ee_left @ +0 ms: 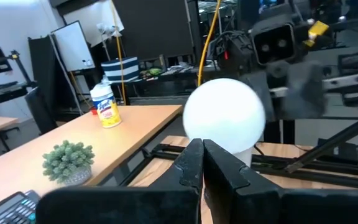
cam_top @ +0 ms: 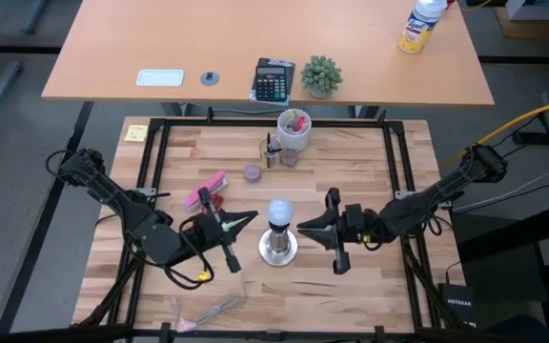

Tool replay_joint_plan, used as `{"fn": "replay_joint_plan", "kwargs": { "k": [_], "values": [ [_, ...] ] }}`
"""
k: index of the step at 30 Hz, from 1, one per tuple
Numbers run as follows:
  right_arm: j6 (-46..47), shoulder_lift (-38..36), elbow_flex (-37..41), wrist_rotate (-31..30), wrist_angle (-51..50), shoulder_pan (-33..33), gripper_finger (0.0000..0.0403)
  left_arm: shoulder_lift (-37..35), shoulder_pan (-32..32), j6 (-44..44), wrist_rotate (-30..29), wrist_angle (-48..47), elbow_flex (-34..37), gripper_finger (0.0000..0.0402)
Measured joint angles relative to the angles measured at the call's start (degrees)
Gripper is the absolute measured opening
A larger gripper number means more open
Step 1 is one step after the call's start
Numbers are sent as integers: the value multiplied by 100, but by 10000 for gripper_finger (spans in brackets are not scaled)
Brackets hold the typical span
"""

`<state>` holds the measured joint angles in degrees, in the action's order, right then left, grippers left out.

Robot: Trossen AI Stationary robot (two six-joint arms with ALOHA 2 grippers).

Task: Screw lightbulb
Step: Remove the lightbulb from the lamp

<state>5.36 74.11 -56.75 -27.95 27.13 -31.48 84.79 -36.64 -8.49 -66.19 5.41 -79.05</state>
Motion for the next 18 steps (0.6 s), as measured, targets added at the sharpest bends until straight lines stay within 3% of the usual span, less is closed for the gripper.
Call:
{"fn": "replay_joint_plan", "kwargs": {
  "k": [10, 18],
  "values": [
    [494, 129, 0, 5, -145, 2, 203, 0, 322, -66, -44, -4, 0, 3],
    [451, 378, 0, -227, -29, 200, 228, 0, 448, 144, -40, -9, 0, 3]
  ]
}}
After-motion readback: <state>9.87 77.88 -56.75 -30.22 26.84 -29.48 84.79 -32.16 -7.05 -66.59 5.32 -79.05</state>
